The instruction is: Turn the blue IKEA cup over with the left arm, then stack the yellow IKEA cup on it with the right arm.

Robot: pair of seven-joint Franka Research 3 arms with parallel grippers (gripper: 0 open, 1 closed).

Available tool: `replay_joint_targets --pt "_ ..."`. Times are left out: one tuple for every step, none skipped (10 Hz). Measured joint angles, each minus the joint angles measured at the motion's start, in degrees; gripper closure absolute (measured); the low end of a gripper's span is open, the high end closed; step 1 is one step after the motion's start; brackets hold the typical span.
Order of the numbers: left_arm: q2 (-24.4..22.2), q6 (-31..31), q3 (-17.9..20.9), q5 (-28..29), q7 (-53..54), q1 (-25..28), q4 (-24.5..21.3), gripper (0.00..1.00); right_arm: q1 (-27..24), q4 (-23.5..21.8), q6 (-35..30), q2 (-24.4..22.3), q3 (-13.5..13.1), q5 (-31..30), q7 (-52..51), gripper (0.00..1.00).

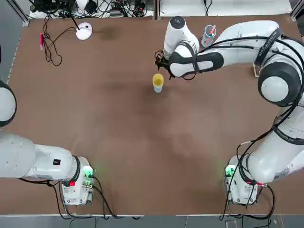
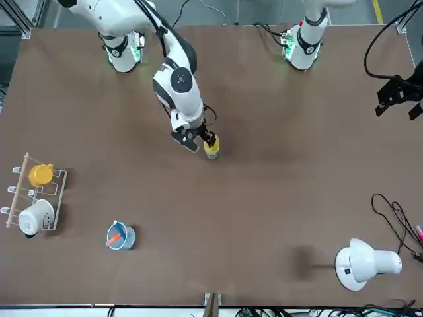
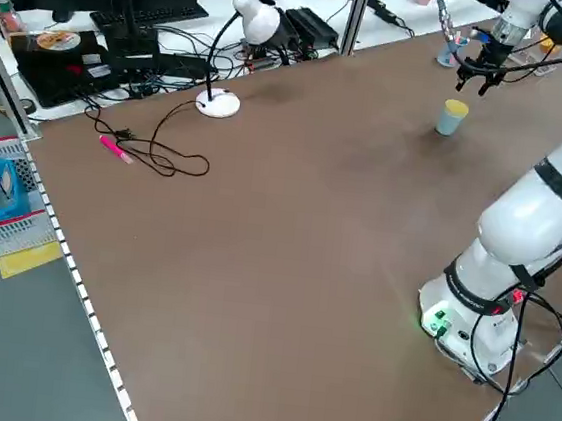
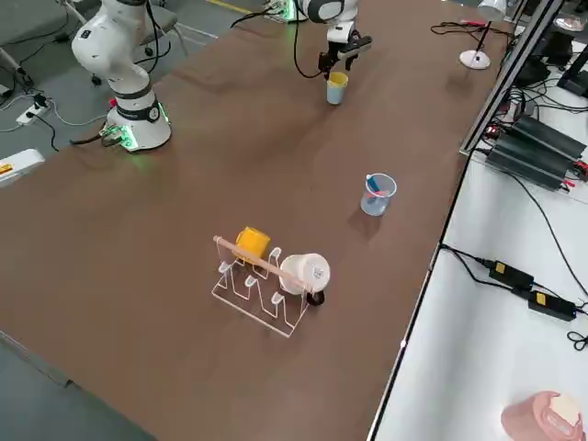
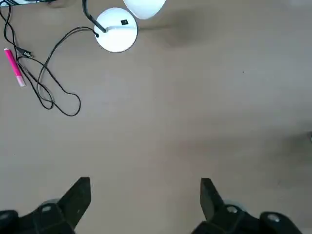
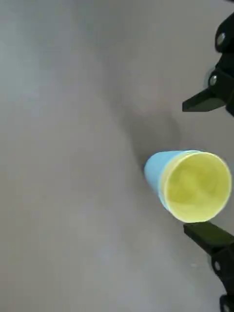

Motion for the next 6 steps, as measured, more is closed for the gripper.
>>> replay_joint_targets --pt "0.0 0.0 0.0 0.0 0.0 0.0 0.0 0.01 -1.7 0.3 0.0 -0.2 0.0 -0.2 -2.4 0.00" --pt "0.0 0.0 0.0 0.0 0.0 0.0 0.0 0.01 -4.0 0.4 0.0 -0.5 0.4 -0.2 -5.9 0.00" --pt "0.0 0.0 -0.1 0.0 0.0 0.0 0.0 0.01 -6.3 0.4 -0.1 -0.8 1.0 -0.2 -9.3 0.00" --pt "0.0 0.0 0.0 0.0 0.0 0.0 0.0 0.01 -7.9 0.4 -1.1 -1.1 1.6 -0.2 -12.8 0.00" --pt "0.0 0.0 0.0 0.0 0.0 0.0 0.0 0.01 -9.2 0.4 -2.7 -1.5 2.2 -0.2 -16.6 0.00" --pt "0.0 0.0 0.1 0.0 0.0 0.1 0.0 0.01 -10.7 0.4 -4.2 -2.0 2.9 -0.3 -20.5 0.00"
